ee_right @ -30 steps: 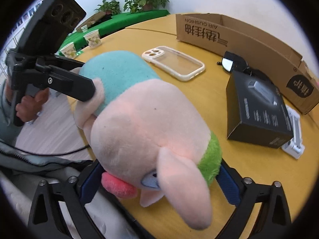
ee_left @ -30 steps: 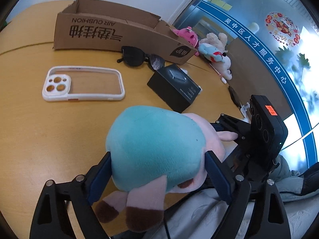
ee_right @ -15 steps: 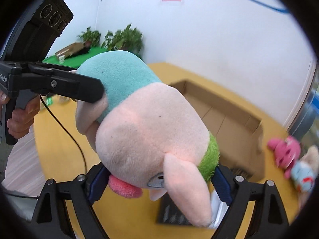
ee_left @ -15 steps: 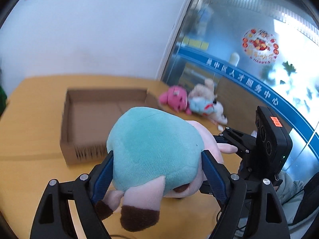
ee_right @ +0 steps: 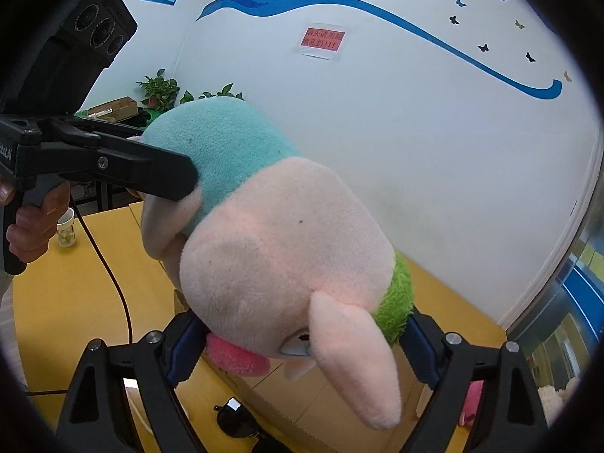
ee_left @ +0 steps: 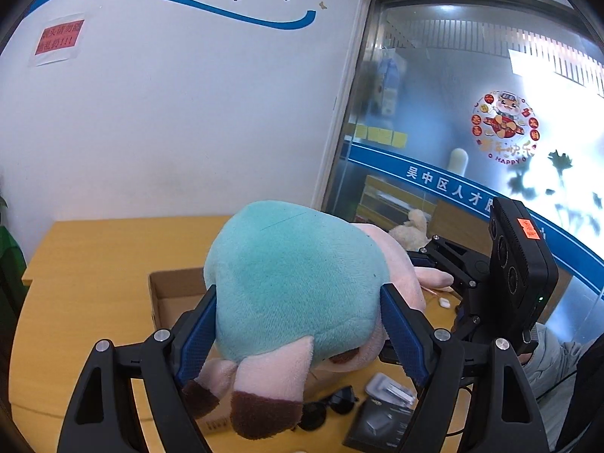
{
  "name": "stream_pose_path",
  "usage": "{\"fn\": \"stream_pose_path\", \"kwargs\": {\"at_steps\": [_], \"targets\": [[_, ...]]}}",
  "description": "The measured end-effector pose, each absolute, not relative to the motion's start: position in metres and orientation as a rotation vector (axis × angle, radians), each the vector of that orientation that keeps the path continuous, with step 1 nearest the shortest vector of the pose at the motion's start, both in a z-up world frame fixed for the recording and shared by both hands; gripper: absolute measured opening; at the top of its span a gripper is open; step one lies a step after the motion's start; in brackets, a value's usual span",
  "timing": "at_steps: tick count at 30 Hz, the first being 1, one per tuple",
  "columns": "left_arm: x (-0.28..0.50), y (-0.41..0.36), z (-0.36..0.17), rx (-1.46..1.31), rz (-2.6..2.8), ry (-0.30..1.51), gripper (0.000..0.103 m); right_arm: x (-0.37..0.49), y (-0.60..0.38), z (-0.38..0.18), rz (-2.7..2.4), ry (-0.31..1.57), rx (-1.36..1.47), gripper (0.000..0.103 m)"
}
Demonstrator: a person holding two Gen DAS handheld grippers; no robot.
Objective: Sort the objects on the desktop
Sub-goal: 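Carry the pig plush over the cardboard box and open the left tool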
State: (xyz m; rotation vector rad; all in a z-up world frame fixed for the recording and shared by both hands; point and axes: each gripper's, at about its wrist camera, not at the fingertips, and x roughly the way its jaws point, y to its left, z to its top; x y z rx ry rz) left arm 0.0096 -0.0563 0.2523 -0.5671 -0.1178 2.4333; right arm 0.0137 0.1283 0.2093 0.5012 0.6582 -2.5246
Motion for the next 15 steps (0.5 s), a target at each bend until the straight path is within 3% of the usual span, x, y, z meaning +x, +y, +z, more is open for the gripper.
{"fn": "stream_pose_path", "kwargs": {"at_steps": [15], "targets": [[-0.181,-0.077,0.221,-0.723,2.451,-0.194,0.080,-0.154,0.126,0.182,-2.416,0.677,0.606,0.089]]}}
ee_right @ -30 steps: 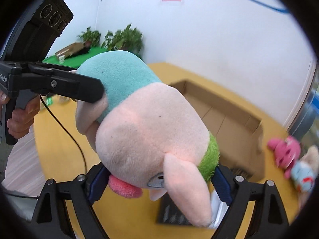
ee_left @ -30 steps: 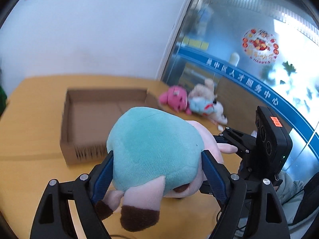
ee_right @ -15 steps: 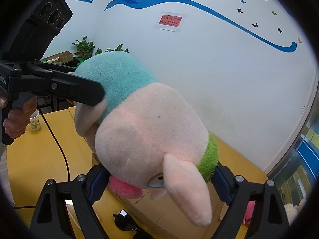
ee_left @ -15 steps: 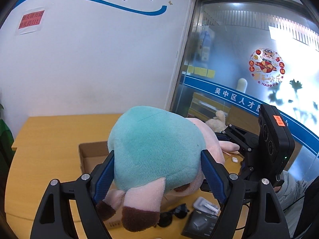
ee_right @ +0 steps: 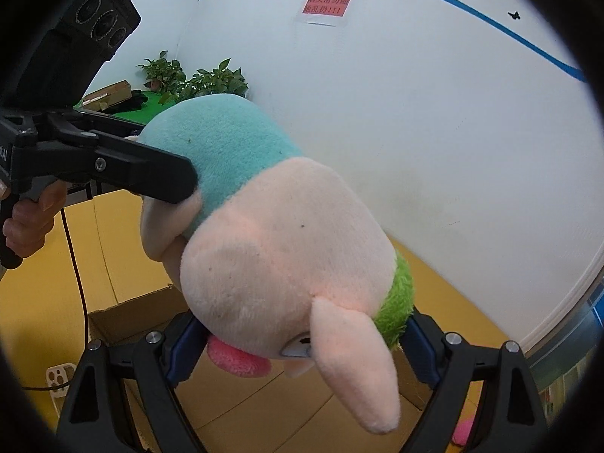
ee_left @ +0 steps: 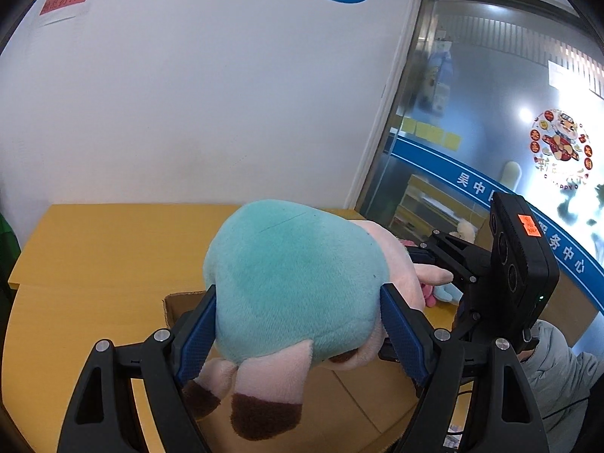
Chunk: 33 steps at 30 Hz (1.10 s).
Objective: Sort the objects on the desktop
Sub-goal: 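Carry the pig plush over the cardboard box and open the left tool, then move the left tool back toward the black charger box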
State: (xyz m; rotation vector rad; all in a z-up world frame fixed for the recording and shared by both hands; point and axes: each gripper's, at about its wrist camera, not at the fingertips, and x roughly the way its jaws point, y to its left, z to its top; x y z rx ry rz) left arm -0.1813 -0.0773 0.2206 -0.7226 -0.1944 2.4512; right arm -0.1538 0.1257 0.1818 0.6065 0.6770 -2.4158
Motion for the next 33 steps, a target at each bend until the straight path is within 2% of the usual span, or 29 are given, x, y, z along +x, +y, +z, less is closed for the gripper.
{"fn": "stream_pose_path", "kwargs": {"at_steps": [5,10,16,19,24,29,33], "targets": [[-0.245,-0.073,0.187,-0.850,2.468,-0.195,0.080,-0.215,0.127,0.153,-2.380,0.687,0.689,0.089],[-0.292,-0.075,0.133,-1.022,2.475,-0.215,0.080,-0.261,0.127,0.101,-2.339,0.645,0.810,0.089],[-0.327,-0.068,0.059,-1.291,2.459,-0.193,0.080,-0.298,0.121,0.025,-2.291,0.644,0.994,0.089],[-0.338,-0.062,0.040,-1.394,2.471,-0.194,0.080,-0.308,0.123,0.002,-2.282,0.606,1.066,0.086],[-0.337,-0.053,0.034,-1.448,2.502,-0.136,0.088,-0.298,0.119,-0.007,-2.308,0.629,1.071,0.087],[-0.319,-0.066,0.048,-1.413,2.546,-0.255,0.089,-0.294,0.121,0.010,-2.308,0.665,1.099,0.090],[-0.273,-0.068,0.091,-1.235,2.735,-0.125,0.089,-0.258,0.142,0.051,-2.336,0.611,1.018,0.090]]}}
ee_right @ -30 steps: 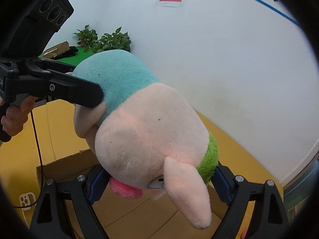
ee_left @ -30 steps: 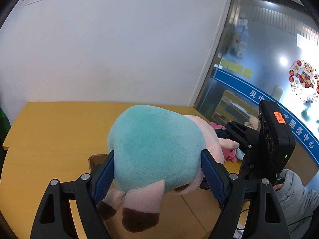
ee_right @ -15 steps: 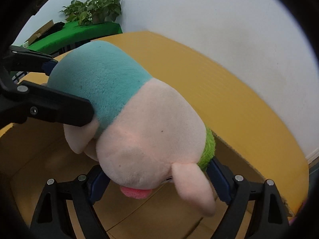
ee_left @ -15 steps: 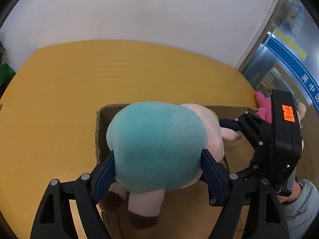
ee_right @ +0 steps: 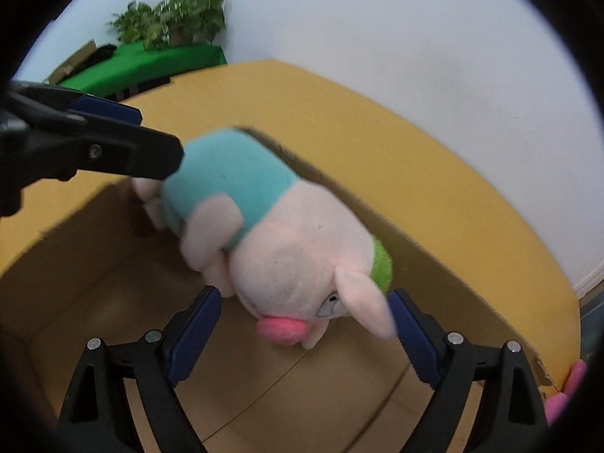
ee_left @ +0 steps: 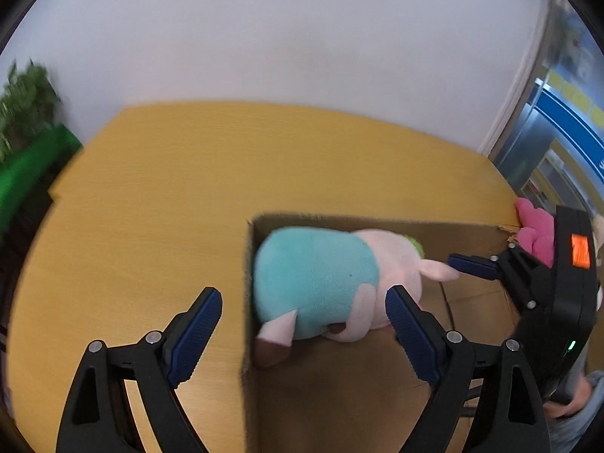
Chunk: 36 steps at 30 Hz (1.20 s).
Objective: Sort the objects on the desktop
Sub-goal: 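Move the left tool back toward the black charger box, then grasp the black UGREEN charger box with the left tool and lift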
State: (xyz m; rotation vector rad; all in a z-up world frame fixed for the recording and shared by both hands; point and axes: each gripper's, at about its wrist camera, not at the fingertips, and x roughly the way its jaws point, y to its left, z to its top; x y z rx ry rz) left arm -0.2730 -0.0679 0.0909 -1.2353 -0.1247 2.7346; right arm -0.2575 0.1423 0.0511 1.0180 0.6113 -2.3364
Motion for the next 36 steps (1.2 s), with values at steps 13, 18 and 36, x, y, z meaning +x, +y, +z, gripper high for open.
{"fn": "stream_pose_path", "kwargs": {"at_steps": [13,18,36], "targets": [[-0.064,-0.018,0.188,-0.766,2.924,0.149,0.103,-0.084,0.198,0.162,-2.730,0.328,0.794,0.102],[-0.006,-0.003,0.178,-0.753,2.952,0.071,0.103,-0.025,0.216,0.170,-2.883,0.267,0.675,0.102],[0.087,0.049,0.104,-0.895,2.727,-0.001,0.103,0.074,0.273,0.077,-2.611,0.201,0.941,0.102]]}}
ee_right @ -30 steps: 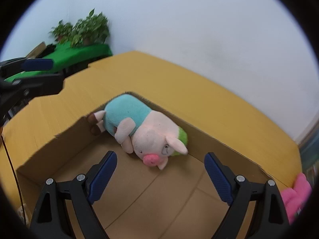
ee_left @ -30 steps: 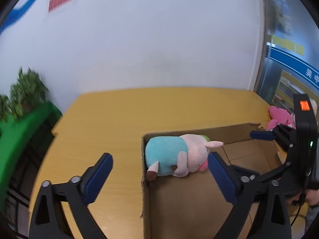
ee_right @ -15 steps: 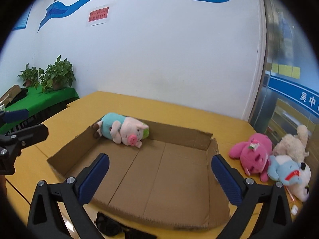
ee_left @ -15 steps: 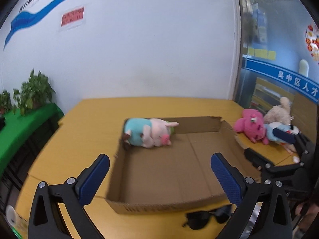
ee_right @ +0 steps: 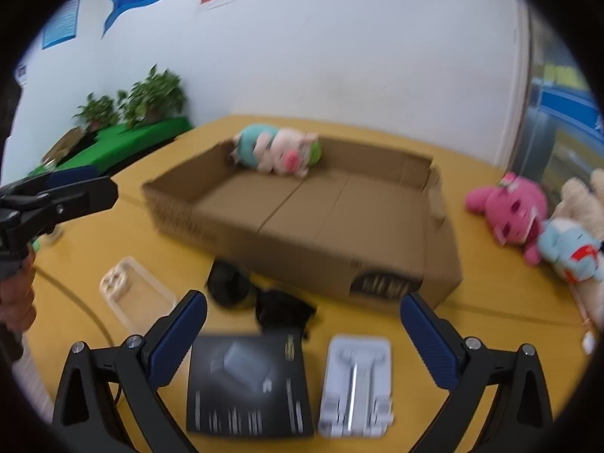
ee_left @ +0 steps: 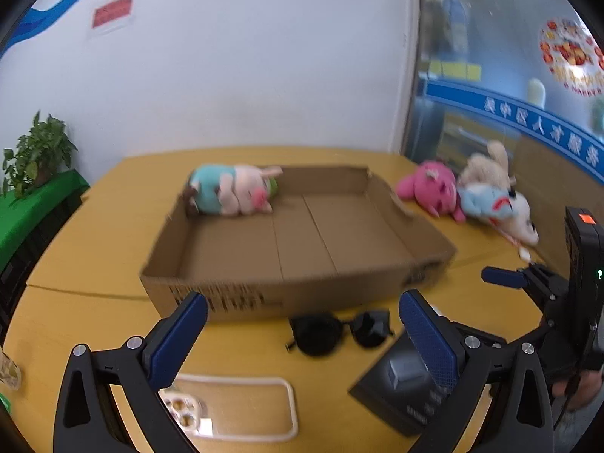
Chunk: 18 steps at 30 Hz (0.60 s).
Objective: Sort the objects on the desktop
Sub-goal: 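Grasp the black UGREEN charger box with the left tool and lift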
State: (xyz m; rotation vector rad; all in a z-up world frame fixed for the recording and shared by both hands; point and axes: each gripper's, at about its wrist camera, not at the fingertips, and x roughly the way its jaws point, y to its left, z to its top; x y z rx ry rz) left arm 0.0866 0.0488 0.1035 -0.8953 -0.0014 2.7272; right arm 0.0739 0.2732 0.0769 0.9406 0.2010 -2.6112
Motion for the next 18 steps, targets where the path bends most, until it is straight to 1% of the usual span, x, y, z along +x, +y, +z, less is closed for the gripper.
{"fn": "stream_pose_path", "kwargs": {"at_steps": [3,5,10,11,14,16,18], "targets": [[0.096,0.056,0.081,-0.979,2.655,-0.005,0.103,0.087,0.287,0.054,-2.480,0.174,1.011,0.102],[0.098,0.061,0.066,-1.047,2.603,-0.024,0.103,0.095,0.285,0.042,-2.421,0.187,1.039,0.102],[0.103,0.068,0.035,-1.165,2.449,-0.141,0.101,0.104,0.257,0.018,-2.343,0.355,1.065,0.102],[0.103,0.067,0.032,-1.182,2.423,-0.168,0.101,0.102,0.251,0.012,-2.327,0.358,1.082,0.102],[0.104,0.061,0.024,-1.219,2.334,-0.235,0.095,0.105,0.239,0.009,-2.256,0.296,1.084,0.102],[0.102,0.057,0.021,-1.237,2.308,-0.247,0.095,0.116,0.230,0.012,-2.192,0.305,1.029,0.101],[0.100,0.054,0.017,-1.257,2.274,-0.267,0.092,0.122,0.227,0.015,-2.228,0.351,0.988,0.101]]}}
